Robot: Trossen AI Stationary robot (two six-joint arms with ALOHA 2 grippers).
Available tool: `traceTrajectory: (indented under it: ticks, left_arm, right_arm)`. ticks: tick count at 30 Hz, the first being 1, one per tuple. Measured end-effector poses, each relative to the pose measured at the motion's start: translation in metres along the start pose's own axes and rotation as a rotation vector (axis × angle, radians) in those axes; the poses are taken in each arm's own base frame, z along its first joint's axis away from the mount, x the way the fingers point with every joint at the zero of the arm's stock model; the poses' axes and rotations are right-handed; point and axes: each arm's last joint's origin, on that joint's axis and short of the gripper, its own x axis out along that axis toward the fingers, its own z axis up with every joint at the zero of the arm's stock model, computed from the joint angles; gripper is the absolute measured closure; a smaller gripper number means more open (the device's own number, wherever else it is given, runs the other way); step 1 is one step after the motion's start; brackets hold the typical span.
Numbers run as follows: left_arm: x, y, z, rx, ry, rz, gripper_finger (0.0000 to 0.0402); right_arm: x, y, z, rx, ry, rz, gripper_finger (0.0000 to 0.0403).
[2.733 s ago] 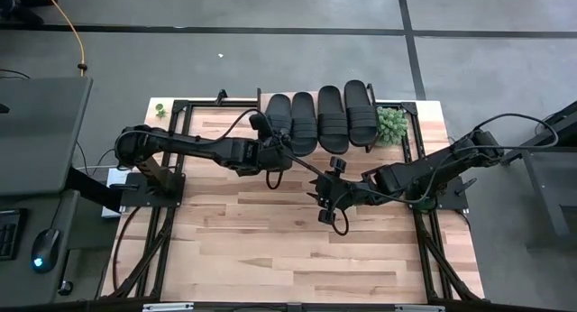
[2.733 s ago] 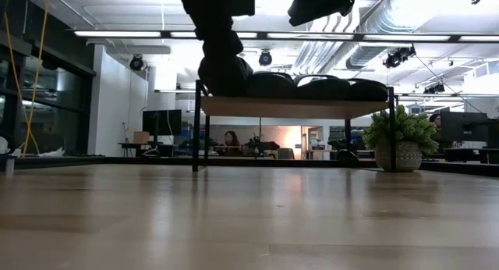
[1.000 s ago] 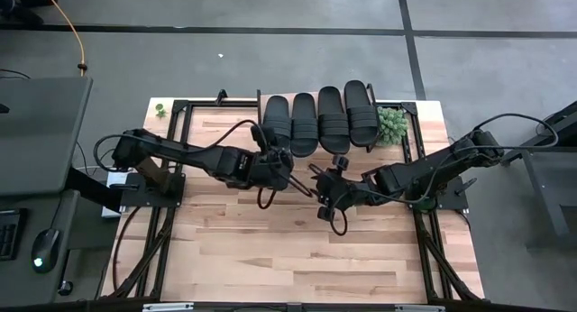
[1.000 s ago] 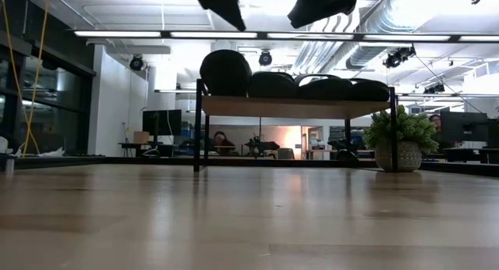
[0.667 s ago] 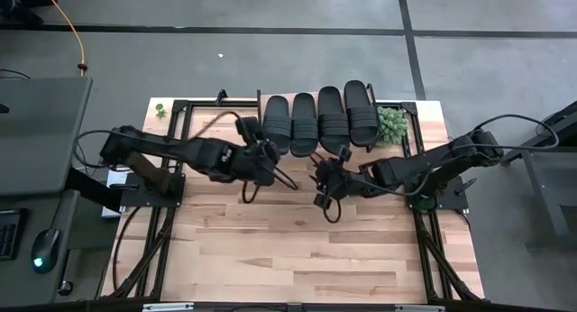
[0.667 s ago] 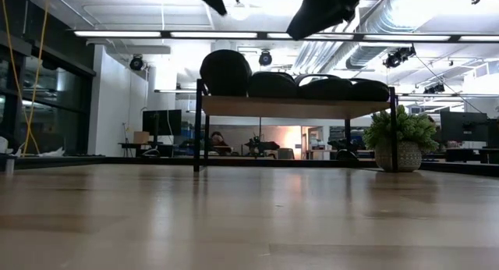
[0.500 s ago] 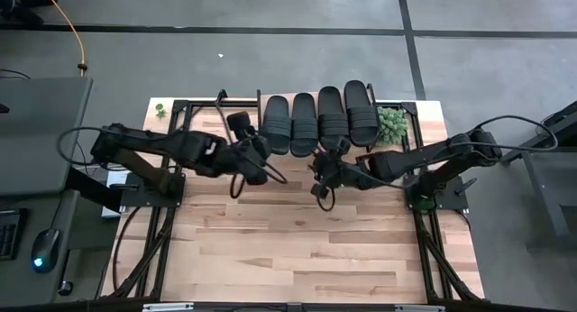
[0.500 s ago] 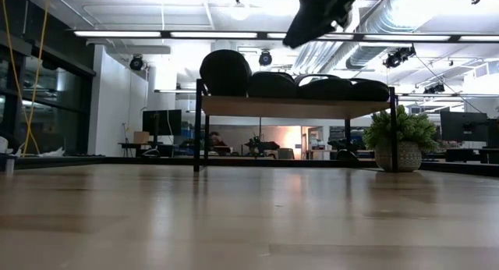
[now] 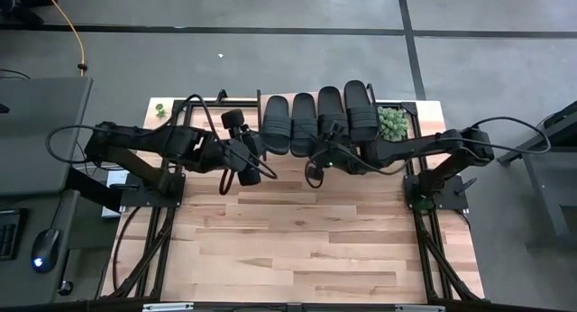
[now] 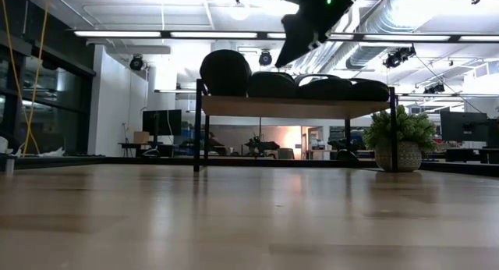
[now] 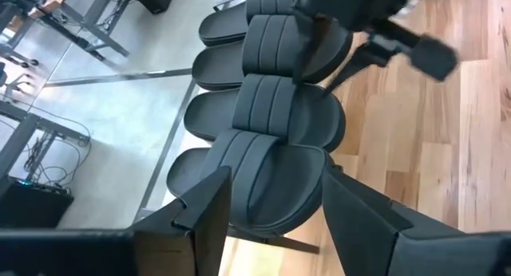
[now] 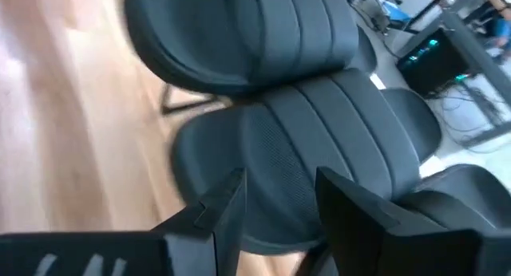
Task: Pick and place slides into the shelf
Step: Adjust the black slippers on the shelf
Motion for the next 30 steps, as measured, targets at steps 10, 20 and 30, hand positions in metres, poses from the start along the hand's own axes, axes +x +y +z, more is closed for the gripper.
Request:
traceTrajectory:
  ticks: [10,20,30]
  left_arm:
    - [0.001,-0.001,0.0,0.005,0.002,-0.005,0.0224]
    - [0.001,-0.002,0.0,0.002,0.003,-0.041,0.0224]
    - [0.001,-0.002,-0.001,-0.005,0.009,-0.053,0.0224]
  right_arm:
    - [0.03,-0.01,-0.002,-0.035,0.024,-0.146,0.0261]
    - [0.034,-0.017,0.001,-0.074,0.015,-0.207,0.0261]
    - [0.035,-0.021,0.0,-0.122,0.04,-0.304,0.0261]
